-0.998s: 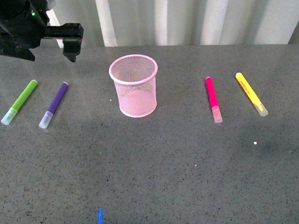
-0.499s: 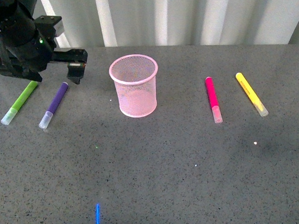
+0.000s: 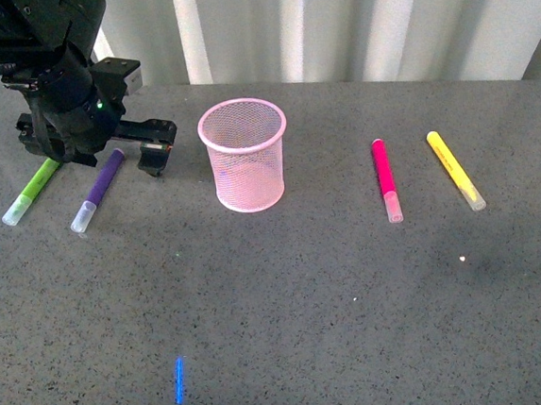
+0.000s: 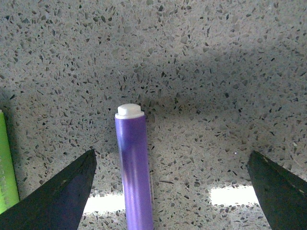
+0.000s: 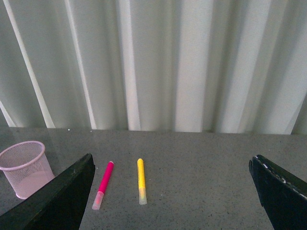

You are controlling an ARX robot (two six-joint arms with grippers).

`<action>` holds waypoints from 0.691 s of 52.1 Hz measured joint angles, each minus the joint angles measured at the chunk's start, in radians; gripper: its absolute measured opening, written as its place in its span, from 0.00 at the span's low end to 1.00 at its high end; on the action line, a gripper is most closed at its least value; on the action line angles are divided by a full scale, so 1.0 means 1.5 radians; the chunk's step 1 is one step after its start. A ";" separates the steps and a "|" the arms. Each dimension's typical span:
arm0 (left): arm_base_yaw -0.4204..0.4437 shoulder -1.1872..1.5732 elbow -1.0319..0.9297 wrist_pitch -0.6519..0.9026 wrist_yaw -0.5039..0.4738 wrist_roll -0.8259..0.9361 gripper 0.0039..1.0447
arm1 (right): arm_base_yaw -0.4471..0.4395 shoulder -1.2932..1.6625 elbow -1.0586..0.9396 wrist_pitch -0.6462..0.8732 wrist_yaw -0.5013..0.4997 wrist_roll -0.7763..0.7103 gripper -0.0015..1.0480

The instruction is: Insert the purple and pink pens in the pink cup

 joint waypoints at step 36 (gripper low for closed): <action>-0.010 0.030 0.039 0.001 0.006 -0.004 0.18 | 0.000 0.000 0.000 0.000 0.000 0.000 0.93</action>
